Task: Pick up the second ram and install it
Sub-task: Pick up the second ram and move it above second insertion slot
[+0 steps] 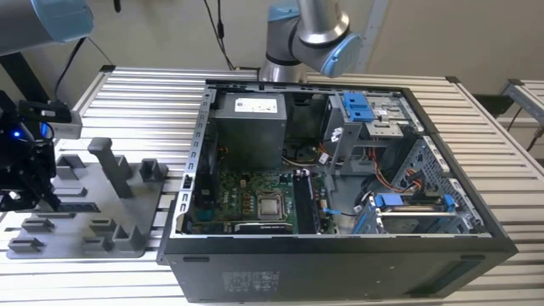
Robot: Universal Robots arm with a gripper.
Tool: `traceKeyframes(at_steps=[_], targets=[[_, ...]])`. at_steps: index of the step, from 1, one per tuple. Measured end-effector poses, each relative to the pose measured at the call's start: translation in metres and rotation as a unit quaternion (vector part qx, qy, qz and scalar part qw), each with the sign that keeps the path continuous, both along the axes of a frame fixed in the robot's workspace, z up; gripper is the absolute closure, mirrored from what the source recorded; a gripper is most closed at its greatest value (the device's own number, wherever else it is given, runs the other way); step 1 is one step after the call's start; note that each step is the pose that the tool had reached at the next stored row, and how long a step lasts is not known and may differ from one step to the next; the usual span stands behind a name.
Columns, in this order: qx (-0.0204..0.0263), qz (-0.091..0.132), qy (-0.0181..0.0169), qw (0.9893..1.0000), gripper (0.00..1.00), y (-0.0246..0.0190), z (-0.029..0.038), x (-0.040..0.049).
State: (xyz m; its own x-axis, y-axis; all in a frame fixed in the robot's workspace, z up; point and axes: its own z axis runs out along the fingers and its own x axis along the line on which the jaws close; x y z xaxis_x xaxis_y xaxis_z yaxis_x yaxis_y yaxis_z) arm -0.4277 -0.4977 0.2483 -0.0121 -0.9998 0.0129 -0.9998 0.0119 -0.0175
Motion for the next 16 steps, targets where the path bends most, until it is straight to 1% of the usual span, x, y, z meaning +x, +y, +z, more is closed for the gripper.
traceKeyframes(at_steps=[3,4,7,8,10,12,14,16], targets=[[0.0031,0.0,0.0001,1.0,0.86,0.0,0.0036,0.0],[0.0051,0.0,0.0,1.0,0.86,0.0,0.0047,0.0],[0.0135,0.0,0.0001,0.9999,0.86,0.0,0.008,0.0],[0.0152,0.0,0.0001,0.9999,0.86,0.0001,0.0091,-0.0001],[0.016,0.0,0.0003,0.9999,0.86,0.0001,0.0112,-0.0001],[0.0161,0.0,0.0017,0.9999,0.86,0.0,0.0129,0.0],[0.0161,0.0,0.0041,0.9999,0.86,0.0,0.0144,0.0001],[0.0161,0.0,0.0073,0.9998,0.86,0.0,0.0162,0.0001]])
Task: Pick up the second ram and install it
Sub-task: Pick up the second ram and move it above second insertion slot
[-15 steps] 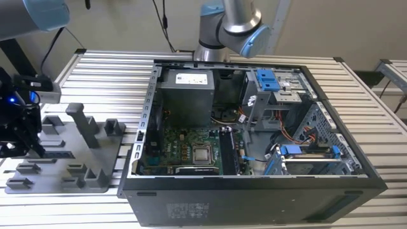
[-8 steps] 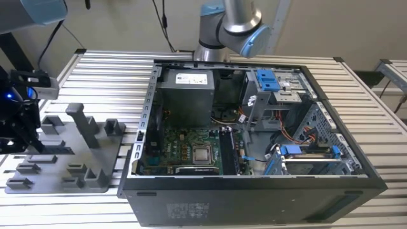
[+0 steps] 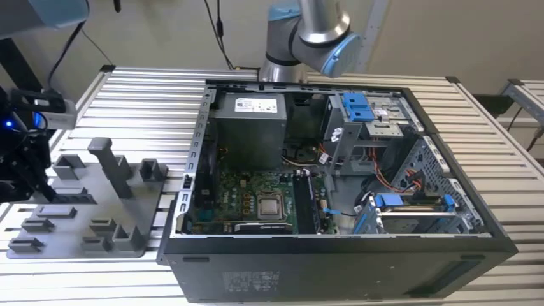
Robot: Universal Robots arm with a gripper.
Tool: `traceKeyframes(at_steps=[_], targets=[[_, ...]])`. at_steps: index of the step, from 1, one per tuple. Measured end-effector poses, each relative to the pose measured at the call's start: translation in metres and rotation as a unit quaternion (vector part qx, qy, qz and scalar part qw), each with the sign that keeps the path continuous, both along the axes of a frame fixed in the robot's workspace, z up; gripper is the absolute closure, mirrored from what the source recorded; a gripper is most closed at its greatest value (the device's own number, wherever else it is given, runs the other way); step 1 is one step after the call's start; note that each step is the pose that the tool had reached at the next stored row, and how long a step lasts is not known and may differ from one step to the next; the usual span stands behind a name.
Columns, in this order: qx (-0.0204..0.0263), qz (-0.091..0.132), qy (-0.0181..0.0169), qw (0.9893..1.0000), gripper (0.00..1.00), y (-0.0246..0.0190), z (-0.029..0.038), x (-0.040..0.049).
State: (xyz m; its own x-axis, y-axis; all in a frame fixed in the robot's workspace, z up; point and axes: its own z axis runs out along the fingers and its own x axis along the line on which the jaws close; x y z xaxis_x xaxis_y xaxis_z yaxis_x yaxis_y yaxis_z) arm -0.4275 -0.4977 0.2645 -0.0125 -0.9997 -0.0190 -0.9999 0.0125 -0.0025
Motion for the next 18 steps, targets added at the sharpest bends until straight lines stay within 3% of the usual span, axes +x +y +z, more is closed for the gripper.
traceKeyframes(at_steps=[6,18], targets=[[0.0,0.0,0.0079,1.0,0.86,0.0,0.0061,0.0004],[0.0,0.0,0.0085,1.0,0.86,0.0,0.0186,0.0005]])
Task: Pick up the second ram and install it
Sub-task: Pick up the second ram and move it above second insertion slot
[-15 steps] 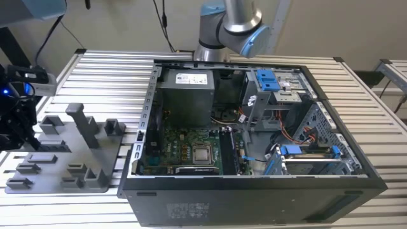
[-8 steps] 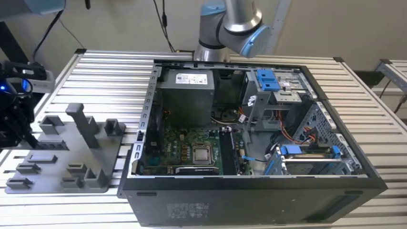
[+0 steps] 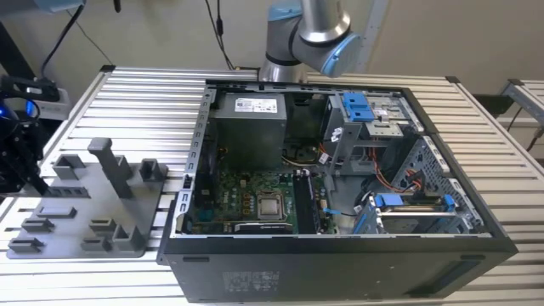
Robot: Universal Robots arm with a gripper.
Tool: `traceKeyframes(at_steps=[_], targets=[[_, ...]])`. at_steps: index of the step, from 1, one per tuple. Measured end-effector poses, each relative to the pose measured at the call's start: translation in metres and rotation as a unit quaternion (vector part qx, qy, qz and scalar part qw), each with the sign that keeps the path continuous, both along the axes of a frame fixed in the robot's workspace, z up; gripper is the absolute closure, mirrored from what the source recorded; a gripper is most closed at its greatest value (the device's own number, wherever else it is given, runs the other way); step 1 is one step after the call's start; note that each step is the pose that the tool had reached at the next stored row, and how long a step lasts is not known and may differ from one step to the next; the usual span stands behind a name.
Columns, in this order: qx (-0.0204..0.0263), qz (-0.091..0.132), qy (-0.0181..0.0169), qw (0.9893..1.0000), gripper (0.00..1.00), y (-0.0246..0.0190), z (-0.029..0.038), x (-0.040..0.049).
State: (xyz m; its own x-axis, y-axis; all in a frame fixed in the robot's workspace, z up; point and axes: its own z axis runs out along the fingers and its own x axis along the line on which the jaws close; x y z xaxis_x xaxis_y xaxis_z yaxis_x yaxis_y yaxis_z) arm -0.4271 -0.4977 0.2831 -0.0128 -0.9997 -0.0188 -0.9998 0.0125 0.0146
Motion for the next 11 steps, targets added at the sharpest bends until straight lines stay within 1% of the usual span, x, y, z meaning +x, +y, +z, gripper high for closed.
traceKeyframes(at_steps=[11], targets=[[0.0,0.0,0.0,1.0,0.86,0.0,0.0124,0.0]])
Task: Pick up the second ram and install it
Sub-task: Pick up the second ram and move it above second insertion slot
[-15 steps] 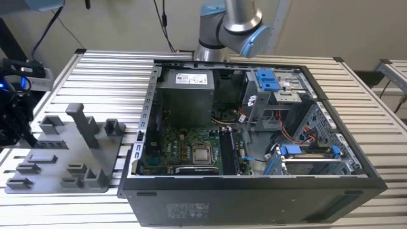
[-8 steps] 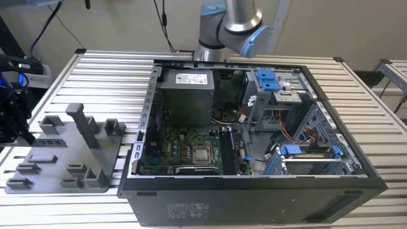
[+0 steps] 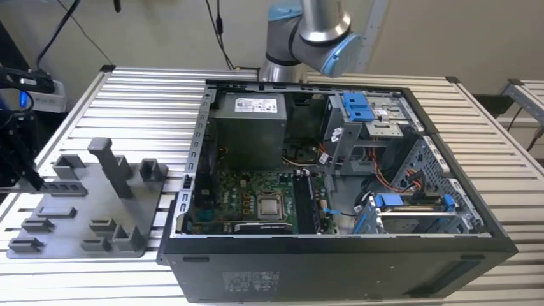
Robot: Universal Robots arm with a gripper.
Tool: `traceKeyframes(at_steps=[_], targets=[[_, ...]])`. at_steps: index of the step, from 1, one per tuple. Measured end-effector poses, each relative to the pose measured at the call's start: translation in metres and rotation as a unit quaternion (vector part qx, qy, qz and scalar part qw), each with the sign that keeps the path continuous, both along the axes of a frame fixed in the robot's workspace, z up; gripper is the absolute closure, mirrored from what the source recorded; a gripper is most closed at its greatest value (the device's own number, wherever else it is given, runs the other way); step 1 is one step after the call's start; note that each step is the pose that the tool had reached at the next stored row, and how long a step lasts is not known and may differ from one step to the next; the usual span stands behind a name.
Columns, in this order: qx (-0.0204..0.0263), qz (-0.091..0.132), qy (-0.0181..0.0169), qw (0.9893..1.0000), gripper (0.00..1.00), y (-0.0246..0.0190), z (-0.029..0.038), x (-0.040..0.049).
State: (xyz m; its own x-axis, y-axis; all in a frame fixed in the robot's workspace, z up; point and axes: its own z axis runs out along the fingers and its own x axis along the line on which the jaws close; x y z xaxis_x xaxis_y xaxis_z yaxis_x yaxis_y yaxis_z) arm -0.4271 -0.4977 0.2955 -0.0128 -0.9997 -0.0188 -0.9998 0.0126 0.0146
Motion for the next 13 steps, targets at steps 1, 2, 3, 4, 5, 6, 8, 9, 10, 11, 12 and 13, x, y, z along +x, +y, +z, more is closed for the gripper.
traceKeyframes(at_steps=[1,2,3,4,5,6,8,9,10,11,12,13], targets=[[0.0,0.0,0.0,1.0,0.86,0.0,0.0011,0.0],[0.0,0.0,0.0,1.0,0.86,0.0,0.0021,0.0],[0.0,0.0,0.0,1.0,0.86,0.0,0.0033,0.0],[0.0,0.0,0.0,1.0,0.86,0.0,0.0045,0.0],[0.0,0.0,0.0,1.0,0.86,0.0,0.0057,0.0],[0.0,0.0,0.0,1.0,0.86,0.0,0.0069,0.0],[0.0,0.0,-0.0001,1.0,0.86,0.0,0.0091,0.0],[0.0,0.0,-0.0001,1.0,0.86,0.0,0.0102,0.0],[0.0,0.0,0.0,1.0,0.86,0.0,0.0114,0.0],[0.0,0.0,0.0,1.0,0.86,0.0,0.0127,0.0],[0.0,0.0,0.0,1.0,0.86,0.0,0.0139,0.0],[0.0,0.0,0.0,1.0,0.86,0.0,0.0149,0.0]])
